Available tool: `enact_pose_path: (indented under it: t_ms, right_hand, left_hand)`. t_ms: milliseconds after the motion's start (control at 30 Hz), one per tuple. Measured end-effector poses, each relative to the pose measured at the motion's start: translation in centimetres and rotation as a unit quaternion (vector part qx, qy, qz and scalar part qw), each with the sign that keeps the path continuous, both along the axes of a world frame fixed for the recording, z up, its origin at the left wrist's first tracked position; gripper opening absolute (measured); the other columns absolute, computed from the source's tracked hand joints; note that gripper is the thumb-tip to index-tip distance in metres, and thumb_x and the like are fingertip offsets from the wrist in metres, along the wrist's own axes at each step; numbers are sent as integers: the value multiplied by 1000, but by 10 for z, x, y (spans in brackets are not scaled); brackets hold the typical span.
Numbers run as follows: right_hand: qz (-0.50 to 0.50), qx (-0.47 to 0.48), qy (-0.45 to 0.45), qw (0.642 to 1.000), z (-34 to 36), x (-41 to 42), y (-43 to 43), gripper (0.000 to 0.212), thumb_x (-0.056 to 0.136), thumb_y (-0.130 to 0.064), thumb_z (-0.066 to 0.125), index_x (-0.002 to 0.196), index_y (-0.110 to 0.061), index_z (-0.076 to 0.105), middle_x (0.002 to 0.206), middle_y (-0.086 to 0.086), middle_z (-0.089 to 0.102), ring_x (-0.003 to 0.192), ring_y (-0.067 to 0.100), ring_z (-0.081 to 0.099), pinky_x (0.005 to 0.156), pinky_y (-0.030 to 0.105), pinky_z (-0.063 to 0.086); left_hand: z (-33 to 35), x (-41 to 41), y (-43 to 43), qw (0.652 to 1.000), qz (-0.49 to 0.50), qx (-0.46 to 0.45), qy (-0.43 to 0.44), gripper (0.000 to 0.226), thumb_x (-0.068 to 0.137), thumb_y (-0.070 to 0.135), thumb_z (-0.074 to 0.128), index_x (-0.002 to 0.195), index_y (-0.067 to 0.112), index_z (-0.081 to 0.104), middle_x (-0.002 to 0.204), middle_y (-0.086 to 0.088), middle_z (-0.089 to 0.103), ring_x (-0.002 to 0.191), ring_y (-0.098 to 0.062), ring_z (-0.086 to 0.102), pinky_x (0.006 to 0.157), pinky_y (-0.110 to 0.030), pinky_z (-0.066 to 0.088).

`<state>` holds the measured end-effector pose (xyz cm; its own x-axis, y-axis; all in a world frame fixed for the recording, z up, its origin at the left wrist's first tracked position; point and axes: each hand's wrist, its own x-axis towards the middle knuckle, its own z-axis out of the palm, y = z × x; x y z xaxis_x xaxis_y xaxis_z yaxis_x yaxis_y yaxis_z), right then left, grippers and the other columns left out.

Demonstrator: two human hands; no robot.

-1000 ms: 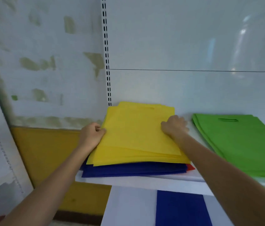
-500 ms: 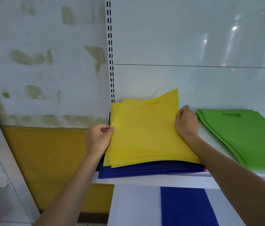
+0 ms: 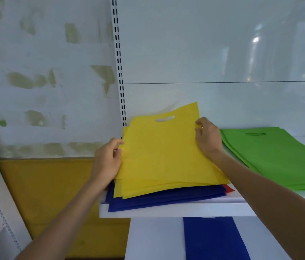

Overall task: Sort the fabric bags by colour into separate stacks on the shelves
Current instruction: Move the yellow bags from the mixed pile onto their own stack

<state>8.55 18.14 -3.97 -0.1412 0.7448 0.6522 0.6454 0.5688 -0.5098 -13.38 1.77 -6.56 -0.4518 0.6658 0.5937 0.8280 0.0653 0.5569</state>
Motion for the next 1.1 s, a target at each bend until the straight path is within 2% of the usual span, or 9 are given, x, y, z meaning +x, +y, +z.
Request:
enact_pose_path:
  t_ms: [67,133,333,433,533,633,767,933,1100]
  right_hand:
    - [22,44,-10,999,14,13,-1,25,92,-1,46,113,2,58,115,20,60,102,36,56,85,40,43]
    - [18,85,-23,996,29,35,-2,27,93,-1,44,116,4,57,119,22,55,104,37,55,88,42,42]
    - [-92,111,-21,989,47,172,-6,35,91,0,44,125,3,51,124,24,51,108,39,53,92,43,39]
    - [-171,92,-15,981,46,271,-23,36,88,2,48,124,2,53,122,24,53,104,40,55,91,38,38]
    - [-264,81,25,961,49,366,-53,34,87,1,52,121,-1,57,118,20,58,98,37,56,90,29,33]
    - [-333,80,32,939,50,447,-82,30,85,1,56,115,-1,62,109,23,61,94,37,58,87,29,34]
    - [-384,68,7,921,44,538,-117,29,86,-2,56,114,0,62,107,21,61,89,34,58,84,28,36]
    - [-420,-43,25,906,23,617,-141,31,90,-7,49,118,-4,62,119,14,61,110,28,54,94,30,38]
    - [-439,-78,46,894,6,667,-126,37,87,-5,50,123,-5,58,125,14,57,114,29,50,97,34,38]
  left_hand:
    - [16,2,0,1000,-11,-10,26,24,94,6,47,106,12,67,111,-8,64,87,-15,55,75,-21,37]
    - [34,16,4,999,-27,-3,45,27,95,5,45,107,13,68,110,-7,62,87,-17,54,74,-24,36]
    - [61,117,47,982,-157,42,93,26,90,4,54,109,15,68,105,-2,63,77,-11,51,72,-16,33]
    - [63,199,77,963,-245,27,111,28,87,1,55,107,14,69,104,-6,63,79,-15,54,74,-16,33]
    - [61,291,98,941,-319,35,110,28,86,-1,55,107,11,69,105,-10,64,91,-25,59,82,-20,35]
    - [50,378,109,922,-376,41,86,28,85,-2,56,109,7,68,108,-14,65,94,-28,60,85,-23,35]
    - [22,475,122,892,-446,-6,72,32,91,3,51,121,9,60,115,-13,60,94,-26,56,82,-26,35]
    - [-10,564,129,868,-492,-42,60,32,93,8,49,123,12,59,116,-8,58,84,-11,46,77,-20,33]
    - [-19,613,145,852,-516,-65,68,30,91,12,52,120,13,61,120,-4,59,98,-16,55,84,-21,38]
